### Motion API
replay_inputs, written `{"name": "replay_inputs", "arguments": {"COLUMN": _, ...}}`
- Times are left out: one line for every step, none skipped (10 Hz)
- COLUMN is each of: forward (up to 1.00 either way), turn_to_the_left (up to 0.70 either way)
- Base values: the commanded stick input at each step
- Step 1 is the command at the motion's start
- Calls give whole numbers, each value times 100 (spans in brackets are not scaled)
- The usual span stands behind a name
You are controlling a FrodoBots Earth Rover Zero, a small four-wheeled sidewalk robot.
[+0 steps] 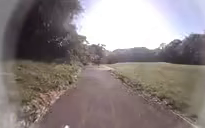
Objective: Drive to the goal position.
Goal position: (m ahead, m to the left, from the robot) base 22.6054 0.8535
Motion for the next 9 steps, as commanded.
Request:
{"name": "replay_inputs", "arguments": {"forward": 100, "turn_to_the_left": 1}}
{"name": "replay_inputs", "arguments": {"forward": 100, "turn_to_the_left": 1}}
{"name": "replay_inputs", "arguments": {"forward": 100, "turn_to_the_left": 1}}
{"name": "replay_inputs", "arguments": {"forward": 100, "turn_to_the_left": 1}}
{"name": "replay_inputs", "arguments": {"forward": 100, "turn_to_the_left": 1}}
{"name": "replay_inputs", "arguments": {"forward": 100, "turn_to_the_left": 1}}
{"name": "replay_inputs", "arguments": {"forward": 100, "turn_to_the_left": 1}}
{"name": "replay_inputs", "arguments": {"forward": 100, "turn_to_the_left": 1}}
{"name": "replay_inputs", "arguments": {"forward": 100, "turn_to_the_left": 1}}
